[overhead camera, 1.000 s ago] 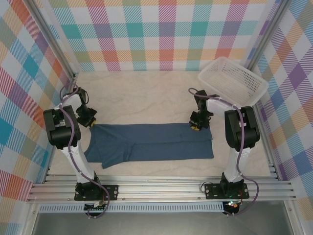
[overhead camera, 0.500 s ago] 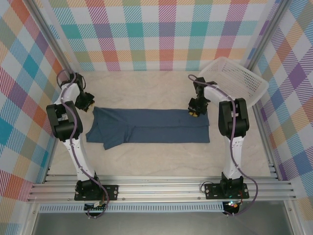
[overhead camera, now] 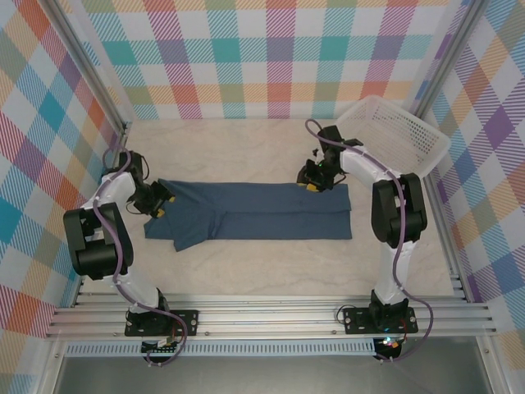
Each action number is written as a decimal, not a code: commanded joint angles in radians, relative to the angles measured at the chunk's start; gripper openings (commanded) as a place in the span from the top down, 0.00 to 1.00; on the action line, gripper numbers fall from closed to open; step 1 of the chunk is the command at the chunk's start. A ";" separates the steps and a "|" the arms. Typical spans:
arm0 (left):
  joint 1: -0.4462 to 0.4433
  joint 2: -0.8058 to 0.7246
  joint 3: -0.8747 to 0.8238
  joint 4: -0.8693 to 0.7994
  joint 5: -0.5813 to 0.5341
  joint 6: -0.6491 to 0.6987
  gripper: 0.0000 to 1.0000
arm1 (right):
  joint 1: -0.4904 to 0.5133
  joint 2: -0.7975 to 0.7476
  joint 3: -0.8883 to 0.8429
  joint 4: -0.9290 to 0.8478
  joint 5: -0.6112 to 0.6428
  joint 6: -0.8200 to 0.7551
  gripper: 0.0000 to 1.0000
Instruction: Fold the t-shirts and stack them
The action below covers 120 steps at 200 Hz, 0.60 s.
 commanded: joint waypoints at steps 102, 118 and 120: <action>-0.007 0.115 0.004 0.095 -0.074 0.212 0.61 | 0.075 0.009 -0.033 0.082 -0.192 0.024 0.64; -0.007 0.129 0.006 0.110 -0.069 0.213 0.65 | 0.075 0.013 -0.027 0.086 -0.201 0.032 0.64; -0.007 0.131 0.006 0.114 -0.068 0.213 0.65 | 0.075 0.014 -0.026 0.087 -0.202 0.033 0.64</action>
